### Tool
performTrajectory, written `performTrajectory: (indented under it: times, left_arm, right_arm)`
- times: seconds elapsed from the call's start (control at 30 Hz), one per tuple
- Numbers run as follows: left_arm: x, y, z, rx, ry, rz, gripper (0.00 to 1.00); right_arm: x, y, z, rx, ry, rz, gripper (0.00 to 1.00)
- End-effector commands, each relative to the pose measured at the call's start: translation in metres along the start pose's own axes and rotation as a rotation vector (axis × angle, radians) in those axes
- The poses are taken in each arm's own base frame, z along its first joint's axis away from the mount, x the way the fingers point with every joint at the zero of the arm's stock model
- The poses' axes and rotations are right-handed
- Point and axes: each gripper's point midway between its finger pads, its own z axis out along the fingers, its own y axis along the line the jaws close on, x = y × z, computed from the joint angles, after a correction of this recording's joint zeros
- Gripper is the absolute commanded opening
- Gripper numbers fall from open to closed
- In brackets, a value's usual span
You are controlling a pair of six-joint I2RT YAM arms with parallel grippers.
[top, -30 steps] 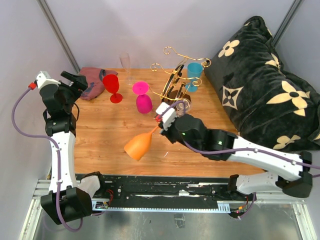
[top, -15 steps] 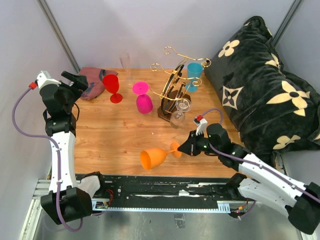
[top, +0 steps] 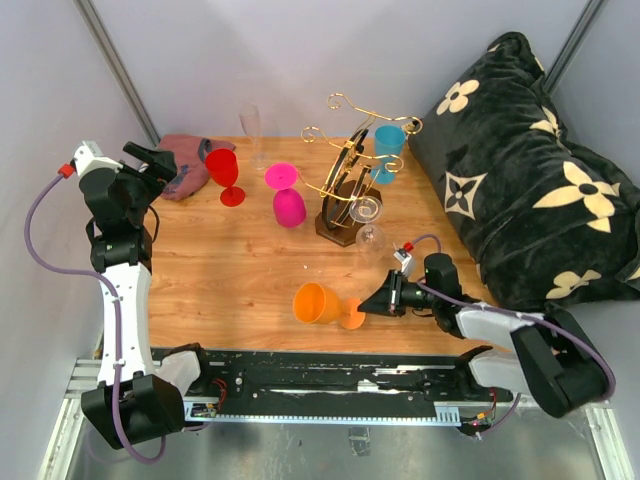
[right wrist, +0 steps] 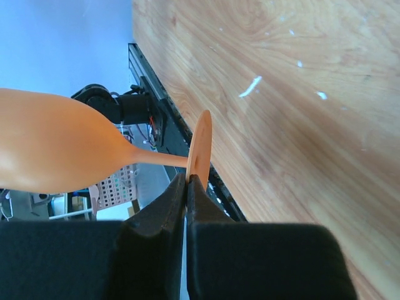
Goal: Take the wine glass off the wine glass rack
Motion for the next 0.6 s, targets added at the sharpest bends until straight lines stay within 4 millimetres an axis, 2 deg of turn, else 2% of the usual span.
performTrajectory:
  times: [0.0, 0.13, 0.4, 0.57]
  left_arm:
    - [-0.004, -0.003, 0.001, 0.024, -0.013, 0.014, 0.98]
    - [-0.004, -0.003, 0.001, 0.024, -0.014, 0.018, 0.98]
    - [-0.004, -0.004, 0.003, 0.027, -0.008, 0.025, 0.98]
    - [-0.002, -0.005, 0.003, 0.031, 0.001, 0.025, 0.98]
  right_arm:
    - [-0.004, 0.000, 0.001, -0.077, 0.054, -0.047, 0.01]
    - [-0.008, -0.020, 0.010, -0.050, 0.079, -0.049, 0.01]
    - [-0.021, -0.040, 0.025, -0.067, 0.092, -0.051, 0.02]
    - [-0.028, -0.066, 0.031, -0.042, 0.109, -0.011, 0.02]
